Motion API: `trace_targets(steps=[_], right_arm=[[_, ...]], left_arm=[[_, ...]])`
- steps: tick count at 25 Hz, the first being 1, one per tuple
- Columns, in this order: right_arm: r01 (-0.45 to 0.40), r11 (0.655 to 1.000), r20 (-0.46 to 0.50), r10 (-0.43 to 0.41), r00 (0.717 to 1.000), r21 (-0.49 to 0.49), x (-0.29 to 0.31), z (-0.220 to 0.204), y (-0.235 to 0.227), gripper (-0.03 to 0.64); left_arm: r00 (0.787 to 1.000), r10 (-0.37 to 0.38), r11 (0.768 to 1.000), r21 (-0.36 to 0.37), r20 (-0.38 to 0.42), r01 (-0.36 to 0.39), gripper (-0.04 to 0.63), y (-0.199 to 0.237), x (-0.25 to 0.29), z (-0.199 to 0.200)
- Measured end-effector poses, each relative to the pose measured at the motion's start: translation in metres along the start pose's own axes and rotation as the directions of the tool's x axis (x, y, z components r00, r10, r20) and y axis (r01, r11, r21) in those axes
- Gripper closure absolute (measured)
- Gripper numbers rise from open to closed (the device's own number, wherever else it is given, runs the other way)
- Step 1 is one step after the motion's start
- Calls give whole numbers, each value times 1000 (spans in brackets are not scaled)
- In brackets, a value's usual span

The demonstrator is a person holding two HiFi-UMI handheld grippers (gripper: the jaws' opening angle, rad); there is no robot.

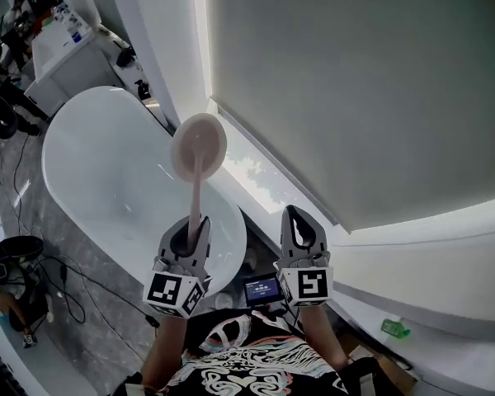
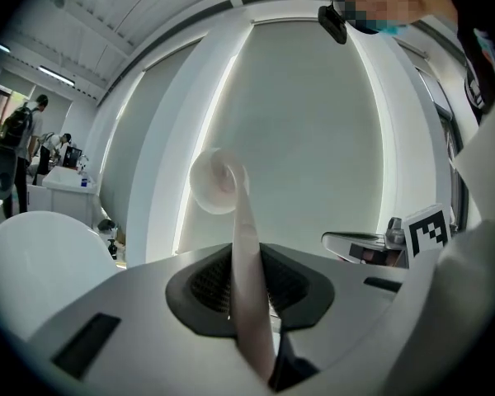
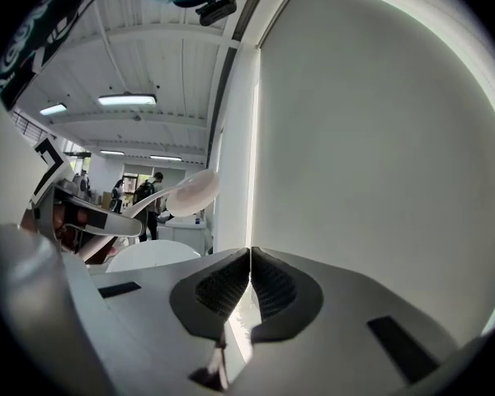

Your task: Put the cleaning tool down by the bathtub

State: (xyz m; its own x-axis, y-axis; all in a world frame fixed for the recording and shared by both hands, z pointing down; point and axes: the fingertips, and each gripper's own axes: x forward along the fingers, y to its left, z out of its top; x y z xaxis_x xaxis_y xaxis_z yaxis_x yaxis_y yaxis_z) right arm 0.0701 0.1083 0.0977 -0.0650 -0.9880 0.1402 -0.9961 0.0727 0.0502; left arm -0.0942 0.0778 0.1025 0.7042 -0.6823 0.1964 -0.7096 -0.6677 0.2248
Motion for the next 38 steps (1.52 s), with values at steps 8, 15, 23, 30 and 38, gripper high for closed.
trace_targets(steps=[8,15,23,30,38], right_arm=[[-57,997,32,55,998,46,75,-21,-36,591],[-128,992,-43,127,991,-4,109,-60,-44,591],[-134,991,-52,134,990,21,123,-69,-48,591],[-96,995,-63,97,993,20,126,-96,-55,591],[-89,996,-110,92,990,30,144,-139,-55,591]], left_arm=[[998,58,998,-12,5,-58,520,24,64,-12],[993,114,993,-11,-12,-114,521,47,102,-32],[994,107,994,-32,-38,-108,520,50,120,-34],[996,74,995,-58,-44,-77,520,50,140,-59],[992,89,988,-118,-88,-99,521,78,166,-107]])
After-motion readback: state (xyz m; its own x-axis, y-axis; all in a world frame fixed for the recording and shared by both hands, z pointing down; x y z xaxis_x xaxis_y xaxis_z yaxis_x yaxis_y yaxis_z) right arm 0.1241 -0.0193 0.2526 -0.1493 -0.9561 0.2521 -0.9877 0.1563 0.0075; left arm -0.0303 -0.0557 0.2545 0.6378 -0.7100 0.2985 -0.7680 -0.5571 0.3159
